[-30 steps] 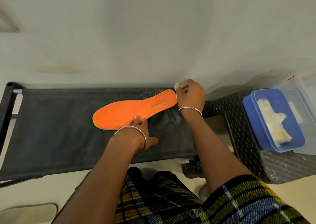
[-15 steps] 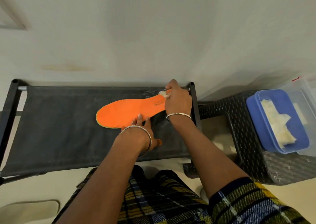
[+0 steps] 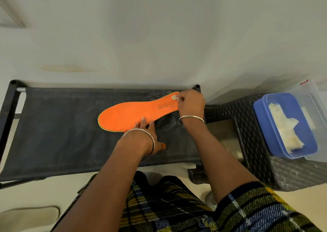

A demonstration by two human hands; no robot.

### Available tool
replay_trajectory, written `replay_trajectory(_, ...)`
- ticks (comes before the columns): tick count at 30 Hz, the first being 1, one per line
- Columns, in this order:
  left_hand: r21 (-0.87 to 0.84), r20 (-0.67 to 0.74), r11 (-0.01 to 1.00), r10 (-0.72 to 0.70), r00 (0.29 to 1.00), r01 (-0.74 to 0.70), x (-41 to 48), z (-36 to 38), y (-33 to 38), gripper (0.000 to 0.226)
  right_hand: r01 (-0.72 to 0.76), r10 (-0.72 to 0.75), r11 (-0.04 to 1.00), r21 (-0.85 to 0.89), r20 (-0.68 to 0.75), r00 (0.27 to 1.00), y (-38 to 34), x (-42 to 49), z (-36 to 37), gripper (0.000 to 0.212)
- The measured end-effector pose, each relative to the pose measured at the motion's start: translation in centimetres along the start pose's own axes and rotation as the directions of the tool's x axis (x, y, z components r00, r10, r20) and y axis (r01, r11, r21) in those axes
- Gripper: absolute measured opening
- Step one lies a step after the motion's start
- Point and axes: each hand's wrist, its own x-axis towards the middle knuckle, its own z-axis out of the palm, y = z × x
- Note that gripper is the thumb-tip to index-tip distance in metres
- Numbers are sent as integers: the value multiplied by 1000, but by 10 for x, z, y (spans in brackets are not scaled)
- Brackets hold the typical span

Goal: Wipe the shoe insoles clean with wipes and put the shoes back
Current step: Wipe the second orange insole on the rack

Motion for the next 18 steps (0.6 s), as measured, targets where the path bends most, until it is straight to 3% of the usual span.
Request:
replay_trajectory(7, -20, -15, 1000, -17, 1000, 17, 6, 2, 0, 95, 267, -259, 964, -8, 213, 942, -33, -9, 12, 32)
replay_trajectory(14, -15, 0, 1000, 7, 1000, -7, -3, -2, -2, 91, 58, -53, 986, -155, 34, 998, -3, 4, 3, 30)
replay_trajectory(18, -30, -20, 1000, 3, 1000, -4, -1, 0, 0, 93, 189, -171, 970, -154, 124, 977, -29, -7, 16, 31)
